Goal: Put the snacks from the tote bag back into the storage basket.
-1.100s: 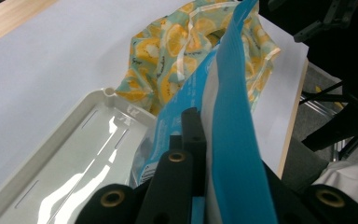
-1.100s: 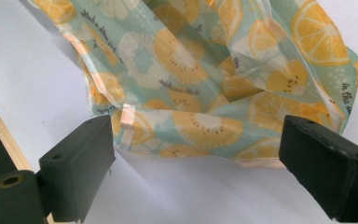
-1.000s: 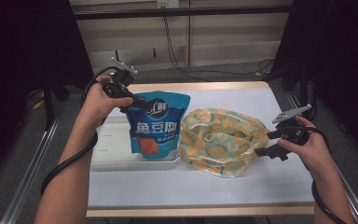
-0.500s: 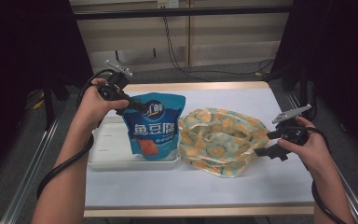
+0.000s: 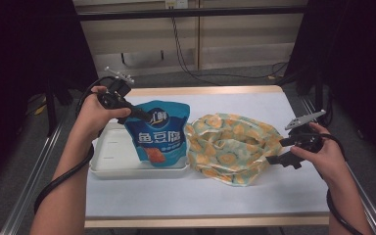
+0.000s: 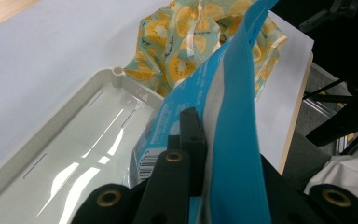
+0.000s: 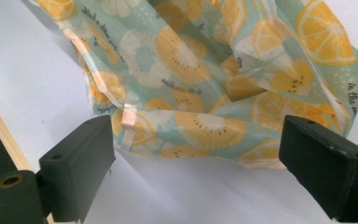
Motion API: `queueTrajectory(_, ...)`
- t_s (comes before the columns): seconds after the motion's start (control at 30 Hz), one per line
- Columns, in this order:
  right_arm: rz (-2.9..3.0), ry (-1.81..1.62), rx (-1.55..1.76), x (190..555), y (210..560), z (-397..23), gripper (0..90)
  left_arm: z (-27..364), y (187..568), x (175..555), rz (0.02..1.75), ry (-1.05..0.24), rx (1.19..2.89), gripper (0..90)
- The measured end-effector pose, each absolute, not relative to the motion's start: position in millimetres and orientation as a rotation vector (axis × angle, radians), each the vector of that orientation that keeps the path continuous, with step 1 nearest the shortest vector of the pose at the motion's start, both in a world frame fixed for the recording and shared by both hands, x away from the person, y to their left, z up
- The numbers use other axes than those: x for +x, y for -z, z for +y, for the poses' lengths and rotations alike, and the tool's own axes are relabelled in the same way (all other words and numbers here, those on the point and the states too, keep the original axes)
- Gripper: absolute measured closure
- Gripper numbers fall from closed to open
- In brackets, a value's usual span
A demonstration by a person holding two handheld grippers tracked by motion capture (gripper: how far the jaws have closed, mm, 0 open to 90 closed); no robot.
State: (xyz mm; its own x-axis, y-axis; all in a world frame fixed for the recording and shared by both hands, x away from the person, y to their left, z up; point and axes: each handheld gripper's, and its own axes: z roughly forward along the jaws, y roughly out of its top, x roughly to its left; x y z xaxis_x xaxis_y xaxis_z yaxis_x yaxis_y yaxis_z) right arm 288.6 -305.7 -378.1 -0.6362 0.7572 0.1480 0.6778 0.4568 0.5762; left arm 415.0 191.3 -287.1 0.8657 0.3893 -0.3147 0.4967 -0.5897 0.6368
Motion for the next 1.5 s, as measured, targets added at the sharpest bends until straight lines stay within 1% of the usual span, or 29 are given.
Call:
queueTrajectory(0.17, 2.566, -0.929, 1.263, 289.6, 378.4, -305.3, 9.5, 193.5, 287.7, 413.3, 0.642, 0.181, 2.260, 86.4)
queueTrajectory(0.37, 2.564, -0.931, 1.259, 290.9, 377.9, -305.1, 9.5, 195.7, 285.2, 411.4, 0.635, 0.171, 2.255, 80.1)
queueTrajectory(0.47, 2.560, -0.940, 1.251, 292.0, 376.8, -304.3, 9.4, 194.8, 285.5, 408.9, 0.661, 0.159, 2.262, 68.0)
queueTrajectory(0.53, 2.568, -0.935, 1.250, 292.2, 376.6, -303.2, 9.4, 195.7, 286.6, 408.3, 0.659, 0.144, 2.284, 62.2)
queueTrajectory(0.57, 2.569, -0.938, 1.242, 292.6, 377.0, -302.7, 9.5, 196.4, 287.3, 408.0, 0.671, 0.147, 2.286, 57.2)
queueTrajectory(0.63, 2.571, -0.935, 1.249, 292.6, 376.9, -302.1, 9.4, 197.3, 290.2, 406.9, 0.704, 0.112, 2.293, 41.5)
queueTrajectory(0.67, 2.571, -0.936, 1.249, 292.6, 376.9, -302.0, 9.4, 199.0, 290.8, 406.6, 0.709, 0.108, 2.304, 41.5)
queueTrajectory(0.73, 2.573, -0.936, 1.254, 292.8, 376.5, -302.0, 9.4, 200.4, 290.9, 405.1, 0.723, 0.088, 2.309, 34.0)
queueTrajectory(0.83, 2.564, -0.940, 1.250, 294.2, 375.1, -302.2, 9.5, 203.0, 290.6, 401.9, 0.746, 0.055, 2.310, 25.7)
queueTrajectory(1.0, 2.571, -0.945, 1.237, 295.3, 374.3, -300.2, 9.5, 206.5, 295.2, 397.0, 0.790, 0.031, 2.296, 18.9)
queueTrajectory(1.03, 2.574, -0.948, 1.229, 295.5, 374.5, -300.0, 9.4, 208.9, 295.9, 397.3, 0.765, 0.031, 2.317, 17.4)
queueTrajectory(1.17, 2.576, -0.942, 1.239, 295.3, 375.2, -299.8, 9.4, 213.9, 301.5, 393.7, 0.801, 0.031, 2.268, 14.9)
queueTrajectory(1.5, 2.569, -0.947, 1.233, 295.6, 375.5, -300.2, 9.4, 232.4, 316.5, 385.3, 0.845, 0.025, 2.247, 9.8)
